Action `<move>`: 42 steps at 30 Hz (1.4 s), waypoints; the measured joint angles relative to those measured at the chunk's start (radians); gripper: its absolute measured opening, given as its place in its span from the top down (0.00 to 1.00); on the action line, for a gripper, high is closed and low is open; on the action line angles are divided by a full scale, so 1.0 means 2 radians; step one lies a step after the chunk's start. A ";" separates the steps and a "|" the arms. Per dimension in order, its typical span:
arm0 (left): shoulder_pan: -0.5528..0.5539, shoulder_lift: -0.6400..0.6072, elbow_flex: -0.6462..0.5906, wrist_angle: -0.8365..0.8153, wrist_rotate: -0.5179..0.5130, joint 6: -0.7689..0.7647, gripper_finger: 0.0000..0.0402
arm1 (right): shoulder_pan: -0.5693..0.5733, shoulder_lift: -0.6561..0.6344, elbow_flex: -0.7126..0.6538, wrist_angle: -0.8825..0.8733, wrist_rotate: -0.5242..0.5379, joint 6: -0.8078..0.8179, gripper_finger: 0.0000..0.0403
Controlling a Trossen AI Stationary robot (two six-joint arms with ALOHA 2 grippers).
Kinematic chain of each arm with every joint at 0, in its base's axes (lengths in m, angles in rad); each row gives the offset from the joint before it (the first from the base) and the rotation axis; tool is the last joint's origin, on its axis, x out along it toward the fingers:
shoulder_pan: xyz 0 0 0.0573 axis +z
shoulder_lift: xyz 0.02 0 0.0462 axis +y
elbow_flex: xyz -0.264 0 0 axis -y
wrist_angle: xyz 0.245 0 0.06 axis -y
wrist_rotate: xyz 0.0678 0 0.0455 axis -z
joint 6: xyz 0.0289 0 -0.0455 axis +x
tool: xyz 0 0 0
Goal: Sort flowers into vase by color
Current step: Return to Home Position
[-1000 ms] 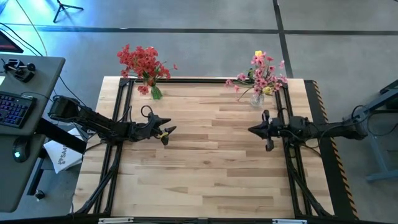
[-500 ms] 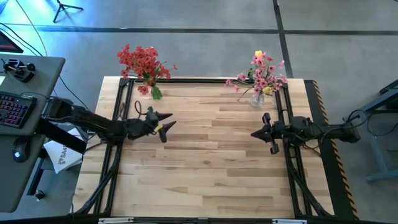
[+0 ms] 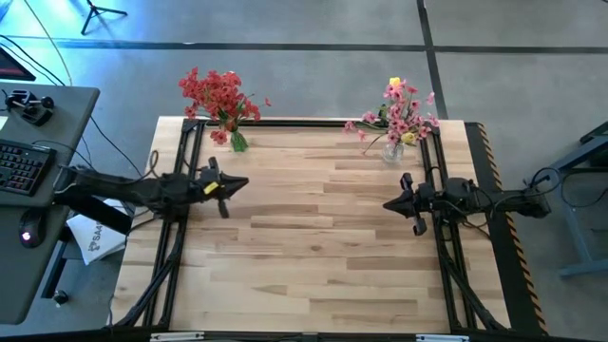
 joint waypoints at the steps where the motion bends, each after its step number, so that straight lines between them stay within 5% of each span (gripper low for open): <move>1: 0.000 -0.020 0.000 -0.019 0.000 0.000 0.97 | 0.000 0.000 0.000 0.000 0.000 0.000 1.00; 8: 0.000 -0.124 0.000 -0.128 -0.010 0.000 1.00 | 0.000 0.000 0.000 0.001 -0.012 0.007 1.00; 13: 0.000 -0.184 0.000 -0.193 -0.017 0.008 1.00 | 0.010 -0.001 0.004 0.011 -0.107 -0.043 1.00; 17: 0.000 -0.233 0.001 -0.242 -0.028 0.000 1.00 | 0.018 -0.002 0.013 0.010 -0.121 -0.044 1.00; 31: 0.000 -0.232 0.002 -0.237 0.034 0.039 1.00 | 0.018 -0.002 0.013 -0.023 0.032 -0.030 1.00; 42: 0.000 -0.229 0.002 -0.246 0.039 0.006 1.00 | 0.018 0.001 0.012 -0.037 0.038 -0.007 1.00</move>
